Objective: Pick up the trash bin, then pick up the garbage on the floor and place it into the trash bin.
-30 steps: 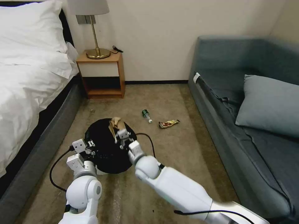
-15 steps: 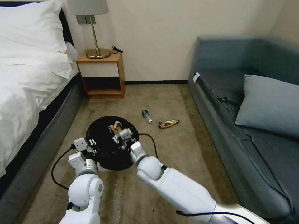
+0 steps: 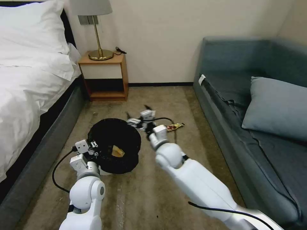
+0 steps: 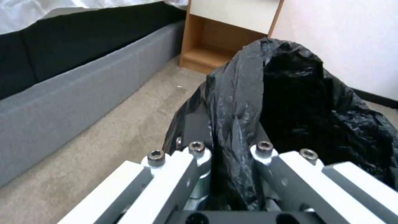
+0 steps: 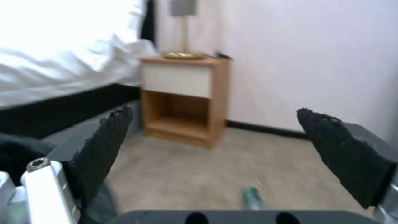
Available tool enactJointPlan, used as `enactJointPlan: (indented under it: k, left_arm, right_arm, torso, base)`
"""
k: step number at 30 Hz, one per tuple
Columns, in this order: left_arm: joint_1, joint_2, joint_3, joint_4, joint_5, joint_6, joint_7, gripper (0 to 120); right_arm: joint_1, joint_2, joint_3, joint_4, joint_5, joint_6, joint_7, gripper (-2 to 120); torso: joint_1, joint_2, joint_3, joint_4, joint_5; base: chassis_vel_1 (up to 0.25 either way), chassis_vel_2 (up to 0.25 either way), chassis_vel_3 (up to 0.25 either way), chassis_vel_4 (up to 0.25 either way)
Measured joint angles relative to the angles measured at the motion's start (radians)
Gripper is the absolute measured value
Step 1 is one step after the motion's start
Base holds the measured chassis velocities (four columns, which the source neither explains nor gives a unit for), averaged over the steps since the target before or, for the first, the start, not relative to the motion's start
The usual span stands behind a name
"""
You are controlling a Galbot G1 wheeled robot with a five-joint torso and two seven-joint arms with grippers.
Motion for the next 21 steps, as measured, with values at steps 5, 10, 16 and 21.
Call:
enactJointPlan:
  k: [5,10,16,21]
  left_arm:
    - [-0.022,0.023,0.003,0.021,-0.016,0.0,0.034,5]
    - [-0.038,0.044,-0.003,0.056,-0.018,-0.007,0.088,5]
    - [-0.044,0.057,-0.009,0.067,-0.026,-0.017,0.115,5]
    - [-0.042,0.058,-0.011,0.063,-0.028,-0.017,0.113,5]
  right_arm:
    - [-0.115,-0.007,0.124,-0.036,-0.057,0.106,-0.038,100]
    - [-0.202,0.021,0.24,-0.086,-0.111,0.183,-0.055,100]
    - [-0.247,0.054,0.332,-0.134,-0.14,0.254,-0.124,100]
    - [-0.247,0.06,0.337,-0.145,-0.132,0.261,-0.127,100]
  torso:
    - [0.0,0.0,0.0,-0.0003,0.0001]
    - [0.0,0.0,0.0,-0.0002,-0.0002]
    - [0.0,0.0,0.0,-0.0001,-0.0003]
    - [0.0,0.0,0.0,0.0001,-0.0003]
  base:
    - [0.0,0.0,0.0,0.0]
    - [0.0,0.0,0.0,0.0]
    - [0.0,0.0,0.0,0.0]
    - [0.0,0.0,0.0,0.0]
